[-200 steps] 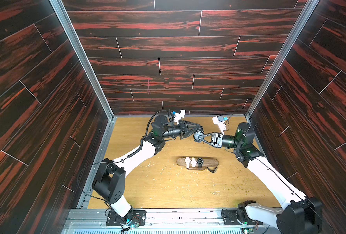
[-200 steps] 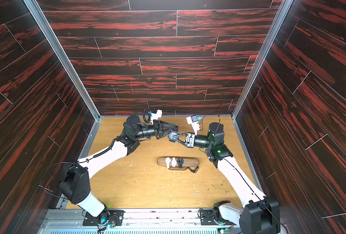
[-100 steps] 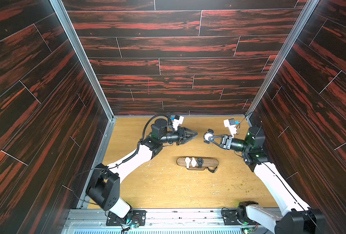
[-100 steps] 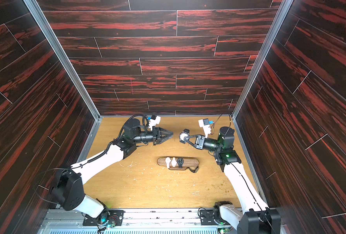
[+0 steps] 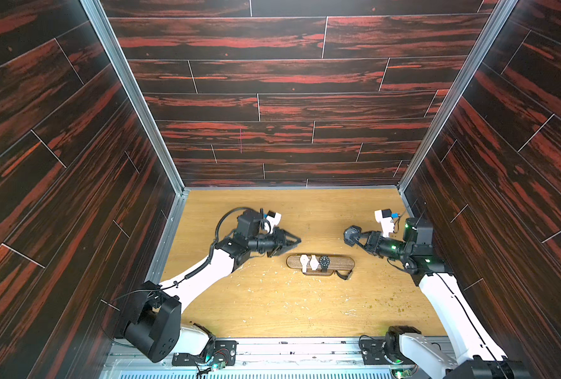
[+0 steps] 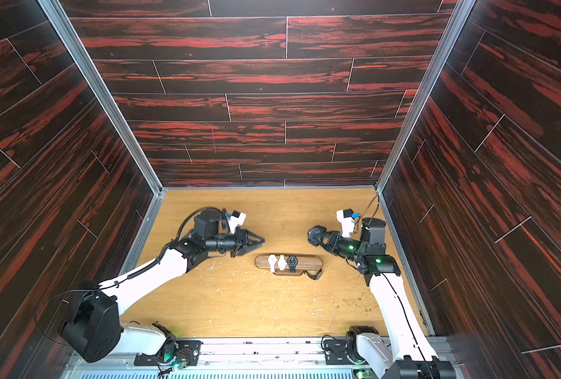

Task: Place watch on stand
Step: Pick up the watch at the center of the board, then place the watch on the stand.

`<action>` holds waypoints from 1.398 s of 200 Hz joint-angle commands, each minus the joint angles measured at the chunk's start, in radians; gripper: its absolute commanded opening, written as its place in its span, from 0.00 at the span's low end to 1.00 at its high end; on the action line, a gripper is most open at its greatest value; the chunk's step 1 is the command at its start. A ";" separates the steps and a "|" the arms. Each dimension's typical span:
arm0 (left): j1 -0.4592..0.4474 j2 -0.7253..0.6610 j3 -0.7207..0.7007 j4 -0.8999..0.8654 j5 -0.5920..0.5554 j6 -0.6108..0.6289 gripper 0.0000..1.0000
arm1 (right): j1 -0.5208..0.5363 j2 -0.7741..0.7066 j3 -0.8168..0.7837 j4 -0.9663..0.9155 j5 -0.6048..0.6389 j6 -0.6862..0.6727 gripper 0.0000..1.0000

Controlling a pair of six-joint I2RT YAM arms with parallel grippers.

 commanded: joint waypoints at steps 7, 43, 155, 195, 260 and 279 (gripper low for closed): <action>0.007 -0.026 -0.053 -0.021 -0.029 0.008 0.33 | -0.021 -0.019 -0.032 -0.164 0.145 -0.065 0.00; 0.011 -0.020 -0.125 0.026 -0.053 -0.033 0.33 | -0.036 0.012 -0.076 -0.173 0.137 -0.071 0.00; 0.015 0.059 -0.191 0.144 -0.046 -0.120 0.33 | -0.053 0.139 -0.155 -0.043 -0.019 -0.060 0.00; 0.021 0.073 -0.211 0.151 -0.055 -0.133 0.33 | -0.053 0.157 -0.169 -0.032 -0.026 -0.056 0.00; 0.022 0.109 -0.253 0.304 -0.065 -0.226 0.34 | -0.054 0.192 -0.202 0.020 -0.066 -0.051 0.00; 0.018 0.120 -0.266 0.347 -0.072 -0.254 0.34 | -0.050 0.201 -0.212 0.035 -0.081 -0.047 0.00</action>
